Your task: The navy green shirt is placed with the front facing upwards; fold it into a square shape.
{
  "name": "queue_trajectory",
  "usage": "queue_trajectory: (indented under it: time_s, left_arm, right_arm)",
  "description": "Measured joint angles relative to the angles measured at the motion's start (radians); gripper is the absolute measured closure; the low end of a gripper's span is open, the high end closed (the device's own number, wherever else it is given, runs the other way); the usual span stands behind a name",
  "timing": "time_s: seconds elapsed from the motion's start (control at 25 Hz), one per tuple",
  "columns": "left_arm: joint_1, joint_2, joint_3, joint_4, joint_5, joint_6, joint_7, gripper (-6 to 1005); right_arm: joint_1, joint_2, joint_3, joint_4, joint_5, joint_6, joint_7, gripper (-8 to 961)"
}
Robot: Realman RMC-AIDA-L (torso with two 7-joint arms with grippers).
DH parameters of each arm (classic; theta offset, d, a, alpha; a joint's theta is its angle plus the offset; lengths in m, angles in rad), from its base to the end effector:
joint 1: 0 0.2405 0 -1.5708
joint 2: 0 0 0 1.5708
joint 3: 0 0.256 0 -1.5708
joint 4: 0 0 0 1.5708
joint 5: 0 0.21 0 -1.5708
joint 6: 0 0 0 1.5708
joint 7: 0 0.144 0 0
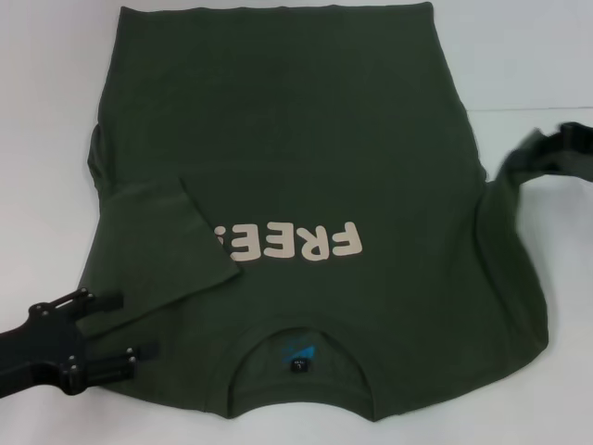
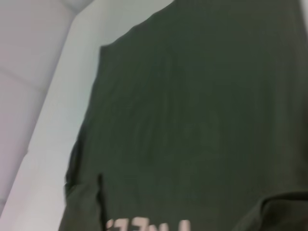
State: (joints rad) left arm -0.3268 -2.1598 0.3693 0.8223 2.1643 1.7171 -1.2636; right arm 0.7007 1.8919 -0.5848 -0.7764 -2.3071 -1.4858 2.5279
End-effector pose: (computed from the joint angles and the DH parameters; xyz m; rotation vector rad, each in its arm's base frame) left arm -0.3227 0.2578 0.0243 -2.5339 -0.7119 -0.6847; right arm 0.2649 0.4022 0.1015 -2.1331 1.7489 0.4836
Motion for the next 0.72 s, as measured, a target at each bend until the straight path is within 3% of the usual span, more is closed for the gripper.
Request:
queue_trajectory:
  time_s: [0.2,0.36,0.56,0.72]
  left_arm:
    - [-0.003,0.0,0.0,0.0,0.0,-0.004,0.0,80]
    - [-0.003,0.0,0.0,0.0,0.0,-0.011,0.0,79]
    - [-0.002,-0.001,0.0,0.0,0.0,-0.012,0.0,79]
    - [-0.002,-0.001,0.0,-0.012,0.0,-0.014,0.0,79]
  right_arm:
    - [0.122,0.028,-0.148,0.043,-0.014,0.074,0.046,862]
    - [0.18,0.053,-0.231,0.083,-0.078,0.14,0.083,852]
    - [0.196,0.072,-0.244,0.106,-0.107,0.171,0.074,840]
    - [0.192,0.075,-0.244,0.115,-0.104,0.174,0.07,830]
